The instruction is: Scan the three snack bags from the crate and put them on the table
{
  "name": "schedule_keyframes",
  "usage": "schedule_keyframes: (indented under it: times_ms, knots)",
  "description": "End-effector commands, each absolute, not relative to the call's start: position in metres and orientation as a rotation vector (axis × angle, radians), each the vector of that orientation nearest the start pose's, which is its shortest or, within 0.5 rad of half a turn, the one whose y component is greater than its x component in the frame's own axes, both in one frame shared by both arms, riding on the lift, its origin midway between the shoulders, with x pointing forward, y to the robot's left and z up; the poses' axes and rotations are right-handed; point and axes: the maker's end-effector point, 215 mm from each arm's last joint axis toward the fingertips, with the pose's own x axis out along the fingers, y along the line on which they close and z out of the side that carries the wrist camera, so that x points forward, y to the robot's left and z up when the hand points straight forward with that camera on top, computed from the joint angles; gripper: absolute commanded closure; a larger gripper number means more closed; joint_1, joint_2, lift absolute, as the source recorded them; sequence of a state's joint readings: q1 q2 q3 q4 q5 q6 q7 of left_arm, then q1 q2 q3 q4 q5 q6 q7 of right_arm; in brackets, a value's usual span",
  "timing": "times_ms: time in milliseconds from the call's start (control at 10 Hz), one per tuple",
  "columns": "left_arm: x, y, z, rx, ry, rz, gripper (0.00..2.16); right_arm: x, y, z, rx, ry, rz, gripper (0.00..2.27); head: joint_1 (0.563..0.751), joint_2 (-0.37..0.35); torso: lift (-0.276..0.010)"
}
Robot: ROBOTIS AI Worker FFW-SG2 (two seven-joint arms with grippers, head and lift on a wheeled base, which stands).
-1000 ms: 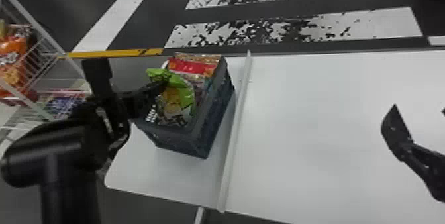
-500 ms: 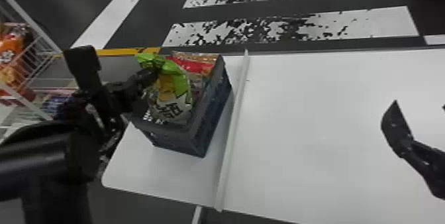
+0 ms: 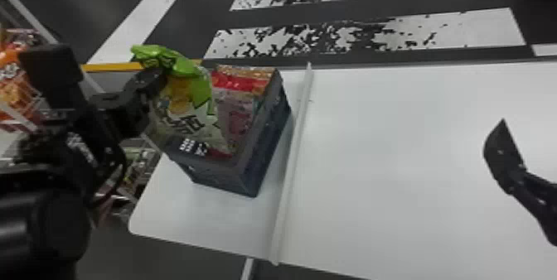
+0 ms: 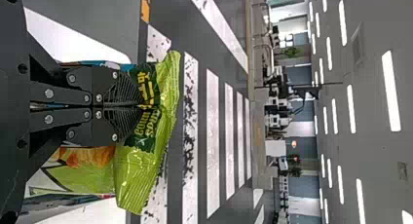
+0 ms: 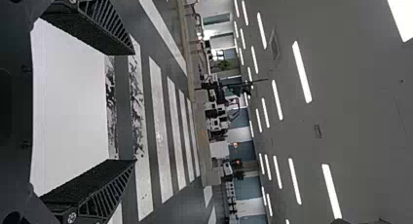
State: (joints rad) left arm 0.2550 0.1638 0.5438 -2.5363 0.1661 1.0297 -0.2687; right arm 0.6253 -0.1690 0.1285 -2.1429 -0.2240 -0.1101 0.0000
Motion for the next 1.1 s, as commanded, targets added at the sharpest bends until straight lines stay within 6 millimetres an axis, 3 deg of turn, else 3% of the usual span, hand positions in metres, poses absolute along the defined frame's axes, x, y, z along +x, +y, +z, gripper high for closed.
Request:
schedule_keyframes:
  times_ms: [0, 200, 400, 800, 1000]
  knots:
    - [0.434, 0.422, -0.196, 0.087, 0.234, 0.141, 2.14, 0.402, -0.173, -0.308, 0.166, -0.031, 0.182, 0.09, 0.695, 0.324, -0.094]
    - [0.427, 0.413, -0.182, 0.054, 0.206, 0.130, 2.14, 0.401, -0.173, -0.306, 0.166, -0.037, 0.180, 0.09, 0.695, 0.329, -0.094]
    - [0.421, 0.392, -0.177, 0.021, 0.208, 0.085, 2.14, 0.401, -0.178, -0.301, 0.164, -0.047, 0.173, 0.09, 0.695, 0.317, -0.094]
    - [0.419, 0.327, -0.188, -0.124, 0.234, -0.097, 2.14, 0.402, -0.188, -0.279, 0.158, -0.086, 0.148, 0.09, 0.695, 0.244, -0.094]
    - [0.419, 0.310, -0.195, -0.204, 0.237, -0.113, 2.14, 0.401, -0.190, -0.279, 0.156, -0.086, 0.143, 0.09, 0.695, 0.194, -0.094]
